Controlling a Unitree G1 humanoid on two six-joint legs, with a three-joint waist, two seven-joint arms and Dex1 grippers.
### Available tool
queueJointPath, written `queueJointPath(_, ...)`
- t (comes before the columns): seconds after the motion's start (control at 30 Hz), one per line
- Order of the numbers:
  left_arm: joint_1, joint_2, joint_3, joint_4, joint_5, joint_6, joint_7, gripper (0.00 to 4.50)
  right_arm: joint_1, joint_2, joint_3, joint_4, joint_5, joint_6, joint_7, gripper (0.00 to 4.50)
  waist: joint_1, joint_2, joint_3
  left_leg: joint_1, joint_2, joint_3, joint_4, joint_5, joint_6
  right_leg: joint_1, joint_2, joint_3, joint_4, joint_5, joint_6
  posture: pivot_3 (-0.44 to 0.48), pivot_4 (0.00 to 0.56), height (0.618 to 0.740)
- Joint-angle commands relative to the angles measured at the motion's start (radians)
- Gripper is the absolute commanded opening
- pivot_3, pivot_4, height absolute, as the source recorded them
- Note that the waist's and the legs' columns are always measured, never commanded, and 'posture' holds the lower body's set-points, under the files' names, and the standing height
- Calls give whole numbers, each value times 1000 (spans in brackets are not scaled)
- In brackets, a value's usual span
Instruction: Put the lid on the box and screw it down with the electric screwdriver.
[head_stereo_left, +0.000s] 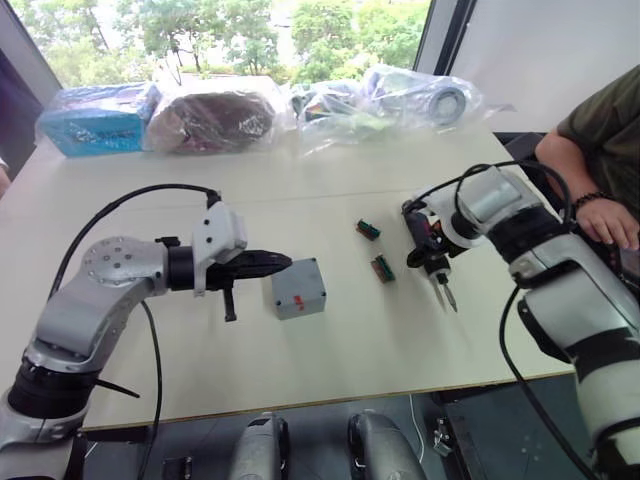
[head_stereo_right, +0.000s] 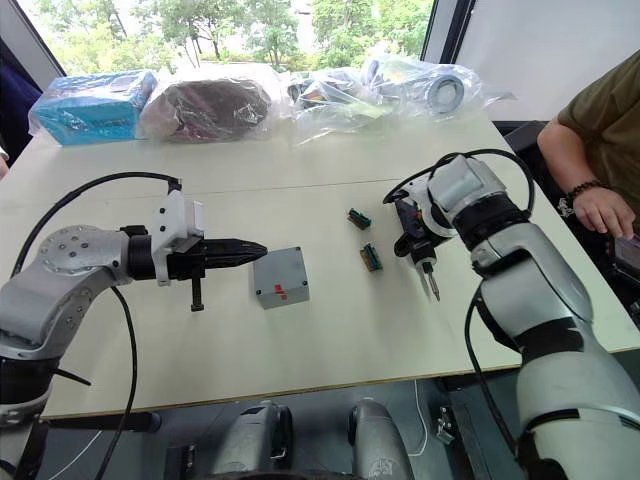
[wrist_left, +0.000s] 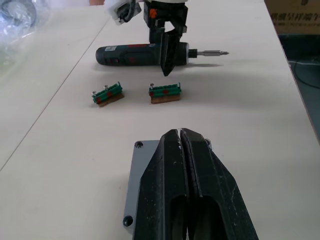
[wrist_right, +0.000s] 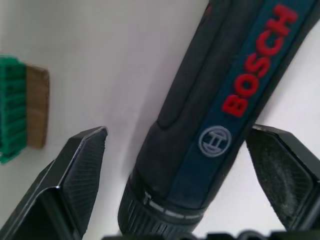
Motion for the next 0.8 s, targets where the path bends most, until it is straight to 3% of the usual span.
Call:
queueJointPath(0.03,4,3,32,-42,-6,-12,21,0,-22,33,-5,86,-47,-50,5,3985,0,0,0,0,0,0,0,0,0,0,0,0,0,0,0,0,150,740)
queueJointPath(0.27,33,22,53,-48,-7,-10,33,0,-64,67,-69,150,-95,-79,-13,1917,-2,0,0,1,0,0,1,0,0,2,0,0,0,0,0,0,150,740)
queueJointPath(0.43,30,21,58,-30,-1,-14,41,0,-93,46,-149,32,-86,-4,-53,1844,-1,2,1,1,0,0,1,0,0,1,0,0,0,0,0,0,150,740)
queueJointPath(0.63,51,24,40,19,23,-38,22,0,-12,-27,-279,-540,12,210,-72,1844,0,7,4,-4,0,-1,0,0,0,-5,1,0,2,0,0,0,150,740)
queueJointPath(0.8,40,10,-5,76,59,-72,-1,0,128,152,-612,-911,134,20,-195,1844,0,6,4,-4,1,-1,-1,0,0,-5,3,0,2,0,0,0,150,740)
